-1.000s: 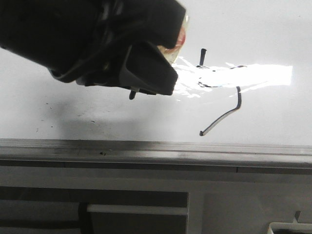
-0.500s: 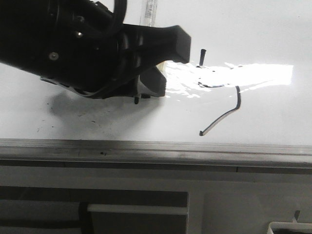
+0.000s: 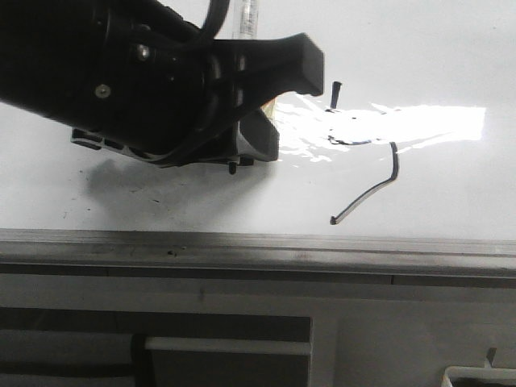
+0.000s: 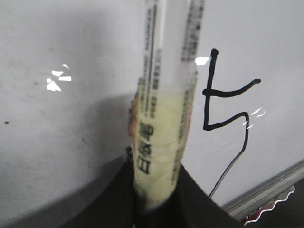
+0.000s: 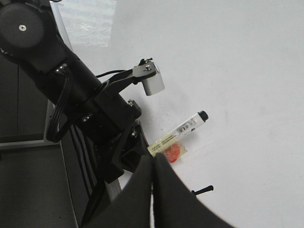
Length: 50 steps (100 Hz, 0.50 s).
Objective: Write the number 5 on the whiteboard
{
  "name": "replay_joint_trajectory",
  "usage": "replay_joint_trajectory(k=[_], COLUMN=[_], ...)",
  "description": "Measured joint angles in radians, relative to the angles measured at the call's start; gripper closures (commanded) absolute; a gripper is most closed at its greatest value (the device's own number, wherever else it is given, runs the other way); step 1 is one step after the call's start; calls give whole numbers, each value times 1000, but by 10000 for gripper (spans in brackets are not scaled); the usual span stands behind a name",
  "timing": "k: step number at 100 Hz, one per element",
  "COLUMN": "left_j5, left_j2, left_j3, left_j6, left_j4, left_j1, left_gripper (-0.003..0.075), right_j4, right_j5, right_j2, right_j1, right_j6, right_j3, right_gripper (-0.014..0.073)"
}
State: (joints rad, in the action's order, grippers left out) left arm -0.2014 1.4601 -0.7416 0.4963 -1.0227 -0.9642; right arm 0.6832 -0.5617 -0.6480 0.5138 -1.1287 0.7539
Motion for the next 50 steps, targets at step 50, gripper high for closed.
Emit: replay_joint_trajectory(k=[50], left_j5=[20], left_j2=[0], left_j3=[-4], left_j6=[-3], left_j4=[-60], left_j1=[0], left_gripper=[434], right_j4=[0], right_j5=[-2], right_j2=[0], right_j1=[0], right_j6=[3], right_j3=[0], right_gripper=[656])
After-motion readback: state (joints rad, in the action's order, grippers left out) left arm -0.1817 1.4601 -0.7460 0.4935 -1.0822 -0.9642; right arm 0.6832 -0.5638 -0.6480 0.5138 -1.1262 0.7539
